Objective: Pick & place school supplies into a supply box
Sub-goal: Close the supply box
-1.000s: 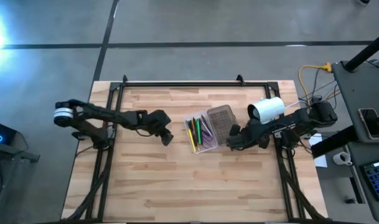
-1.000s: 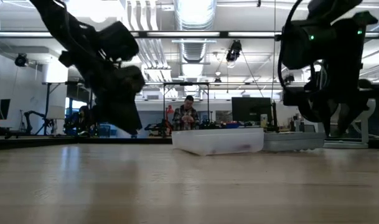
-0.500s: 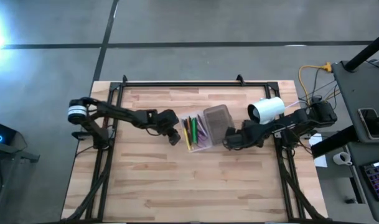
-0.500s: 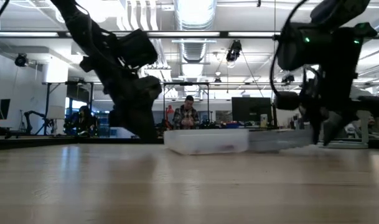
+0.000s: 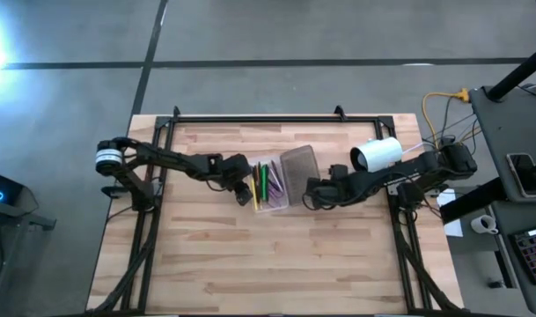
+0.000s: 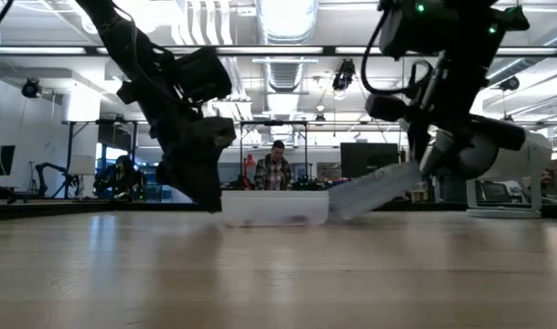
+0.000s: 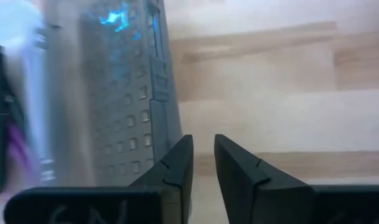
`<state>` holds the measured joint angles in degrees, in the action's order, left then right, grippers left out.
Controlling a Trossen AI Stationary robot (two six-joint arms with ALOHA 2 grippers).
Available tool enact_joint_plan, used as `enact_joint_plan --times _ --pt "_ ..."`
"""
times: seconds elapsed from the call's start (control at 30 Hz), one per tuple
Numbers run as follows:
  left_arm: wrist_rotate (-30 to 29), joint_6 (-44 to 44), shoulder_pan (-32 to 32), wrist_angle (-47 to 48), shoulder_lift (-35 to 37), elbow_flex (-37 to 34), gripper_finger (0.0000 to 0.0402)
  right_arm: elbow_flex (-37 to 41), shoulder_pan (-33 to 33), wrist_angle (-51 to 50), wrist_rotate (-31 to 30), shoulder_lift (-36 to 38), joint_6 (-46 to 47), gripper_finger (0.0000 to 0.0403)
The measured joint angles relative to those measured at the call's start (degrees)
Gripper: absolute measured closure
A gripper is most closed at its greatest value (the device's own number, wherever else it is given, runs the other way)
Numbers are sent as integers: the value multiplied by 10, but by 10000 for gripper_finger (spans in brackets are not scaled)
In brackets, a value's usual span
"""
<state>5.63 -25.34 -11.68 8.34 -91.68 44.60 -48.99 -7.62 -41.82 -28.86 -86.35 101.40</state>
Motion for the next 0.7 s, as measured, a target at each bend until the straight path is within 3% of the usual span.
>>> enact_joint_plan --times 0.27,0.7 --pt "1 0 0 5 0 -9 281 -60 0 0 -36 1 -54 344" --pt "1 10 0 -15 0 -9 281 -135 0 59 -45 1 -161 341"
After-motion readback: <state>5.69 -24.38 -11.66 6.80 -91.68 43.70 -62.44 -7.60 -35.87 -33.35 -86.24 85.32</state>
